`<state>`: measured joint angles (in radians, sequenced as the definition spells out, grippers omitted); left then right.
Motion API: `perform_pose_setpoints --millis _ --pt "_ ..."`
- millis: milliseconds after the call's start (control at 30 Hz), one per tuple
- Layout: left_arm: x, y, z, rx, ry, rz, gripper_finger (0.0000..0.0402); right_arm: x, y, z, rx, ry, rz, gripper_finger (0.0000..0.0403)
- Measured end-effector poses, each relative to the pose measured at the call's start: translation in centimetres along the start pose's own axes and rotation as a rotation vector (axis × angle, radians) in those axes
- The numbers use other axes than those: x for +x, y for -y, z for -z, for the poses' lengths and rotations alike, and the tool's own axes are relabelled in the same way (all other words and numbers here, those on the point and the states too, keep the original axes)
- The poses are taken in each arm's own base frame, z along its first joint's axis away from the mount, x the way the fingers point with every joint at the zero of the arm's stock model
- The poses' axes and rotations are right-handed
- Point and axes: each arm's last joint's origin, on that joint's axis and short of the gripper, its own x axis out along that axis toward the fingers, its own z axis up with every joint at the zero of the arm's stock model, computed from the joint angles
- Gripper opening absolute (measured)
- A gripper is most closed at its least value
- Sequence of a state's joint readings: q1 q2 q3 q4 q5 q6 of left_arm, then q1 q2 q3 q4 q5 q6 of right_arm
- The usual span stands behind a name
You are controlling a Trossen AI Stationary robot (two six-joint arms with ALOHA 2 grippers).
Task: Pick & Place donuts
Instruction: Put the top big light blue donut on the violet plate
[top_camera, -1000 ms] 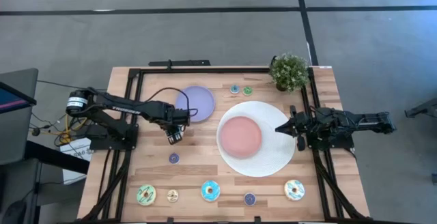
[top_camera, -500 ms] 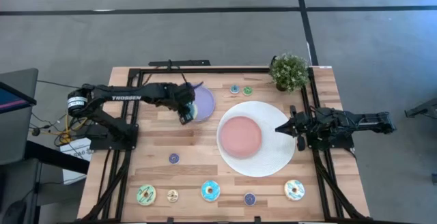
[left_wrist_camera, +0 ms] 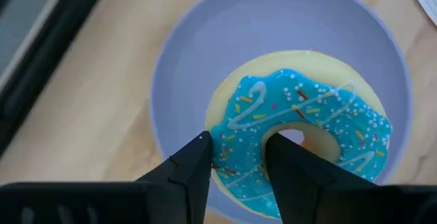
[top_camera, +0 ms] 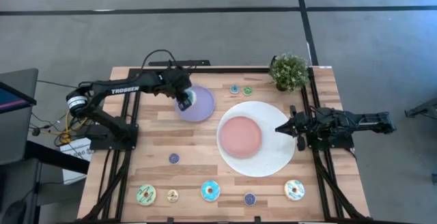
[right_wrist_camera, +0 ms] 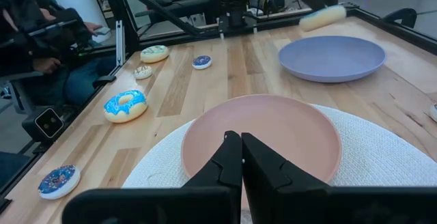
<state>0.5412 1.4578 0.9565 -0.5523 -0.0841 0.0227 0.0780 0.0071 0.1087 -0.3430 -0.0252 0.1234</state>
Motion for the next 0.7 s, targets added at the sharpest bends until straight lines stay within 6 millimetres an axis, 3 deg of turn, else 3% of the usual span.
perform_pose_setpoints --millis 167,500,700 --pt "0.5 -0.8 -0.6 -0.003 0.045 -0.002 0.0126 0.0 0.0 0.0 0.0 0.0 0.0 0.0" --pt "3.7 -1.3 -3.4 0.033 -0.156 -0.001 0.0126 0.0 0.0 0.0 0.0 0.0 0.0 0.0" --pt "4.8 -1.2 -3.1 0.046 -0.248 0.015 0.0126 0.0 0.0 0.0 0.0 0.0 0.001 0.0"
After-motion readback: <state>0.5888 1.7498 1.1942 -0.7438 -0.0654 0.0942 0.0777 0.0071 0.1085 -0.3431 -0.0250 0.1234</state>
